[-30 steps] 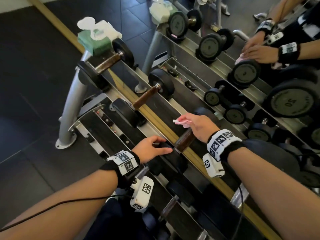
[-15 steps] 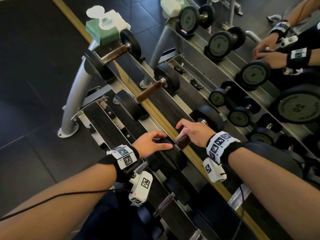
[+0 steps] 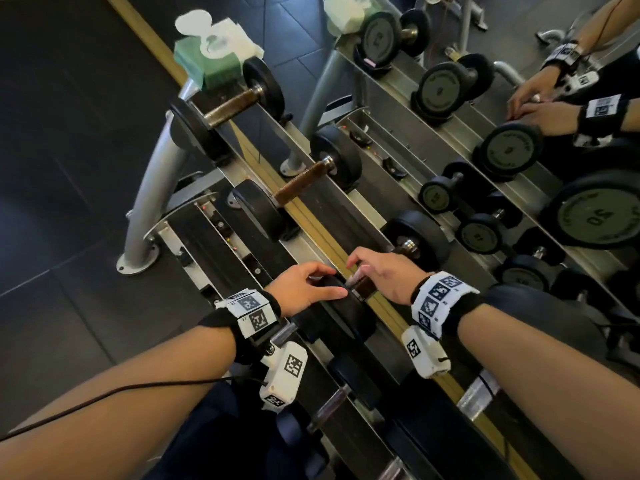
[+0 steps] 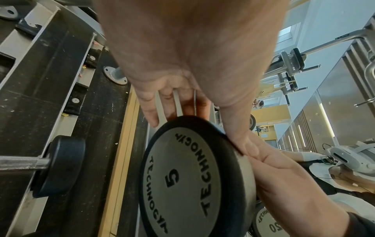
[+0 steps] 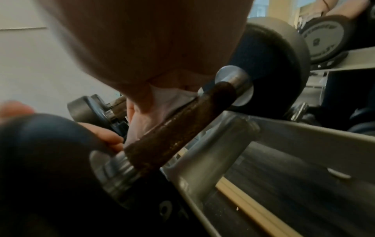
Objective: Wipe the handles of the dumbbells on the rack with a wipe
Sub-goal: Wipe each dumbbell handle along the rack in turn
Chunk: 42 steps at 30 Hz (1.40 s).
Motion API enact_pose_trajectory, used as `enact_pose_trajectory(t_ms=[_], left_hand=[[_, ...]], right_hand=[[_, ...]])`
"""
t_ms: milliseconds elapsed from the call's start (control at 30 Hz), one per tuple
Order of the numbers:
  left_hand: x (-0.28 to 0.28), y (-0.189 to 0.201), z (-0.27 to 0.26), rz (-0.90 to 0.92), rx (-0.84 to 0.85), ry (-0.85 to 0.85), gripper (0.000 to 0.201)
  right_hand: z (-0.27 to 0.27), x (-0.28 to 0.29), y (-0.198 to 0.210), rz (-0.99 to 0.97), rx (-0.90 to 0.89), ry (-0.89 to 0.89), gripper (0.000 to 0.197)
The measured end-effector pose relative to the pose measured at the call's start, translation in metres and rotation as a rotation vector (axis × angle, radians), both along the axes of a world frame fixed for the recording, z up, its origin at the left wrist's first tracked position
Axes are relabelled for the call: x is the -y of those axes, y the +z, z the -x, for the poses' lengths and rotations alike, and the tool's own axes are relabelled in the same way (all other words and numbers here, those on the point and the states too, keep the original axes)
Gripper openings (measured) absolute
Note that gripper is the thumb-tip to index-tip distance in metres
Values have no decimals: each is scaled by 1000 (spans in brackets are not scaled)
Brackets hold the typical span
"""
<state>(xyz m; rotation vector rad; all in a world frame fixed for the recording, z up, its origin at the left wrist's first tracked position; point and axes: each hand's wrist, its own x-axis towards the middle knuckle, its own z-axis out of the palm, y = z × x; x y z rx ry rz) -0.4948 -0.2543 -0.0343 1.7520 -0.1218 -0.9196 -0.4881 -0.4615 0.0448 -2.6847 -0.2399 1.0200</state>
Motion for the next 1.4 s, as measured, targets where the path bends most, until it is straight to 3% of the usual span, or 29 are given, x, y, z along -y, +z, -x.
enact_pose_trajectory(t_ms=[133, 233, 500, 633, 700, 800, 900, 1067, 1200, 1400], left_hand=[[-1, 1, 0, 11, -18, 0, 37], [-2, 0, 0, 14, -23, 2, 41], [-3, 3, -1, -13, 2, -18, 49], [-4, 6, -1, -4, -8, -50, 52], [-5, 6, -1, 0, -1, -53, 52], [-7, 8, 0, 20, -8, -72, 52], [-13, 12, -4, 31, -28, -108, 54], [-16, 19, -9, -24, 0, -175, 60], [-16, 20, -11, -62, 37, -218, 58], [-15, 36, -10, -97, 51, -234, 55]], right_hand=[[-3, 11, 17, 151, -17, 127, 48], [-4, 20, 27, 188, 50, 32, 53], [20, 3, 8, -91, 80, -59, 45], [2, 23, 12, 164, 163, -144, 45], [9, 19, 10, 152, 189, -183, 46], [29, -3, 4, 61, 73, -105, 54], [31, -8, 9, 9, -16, -41, 49], [12, 17, 24, 181, 57, -240, 50], [29, 5, 22, 98, 94, -275, 39], [48, -9, 35, -78, -49, -365, 30]])
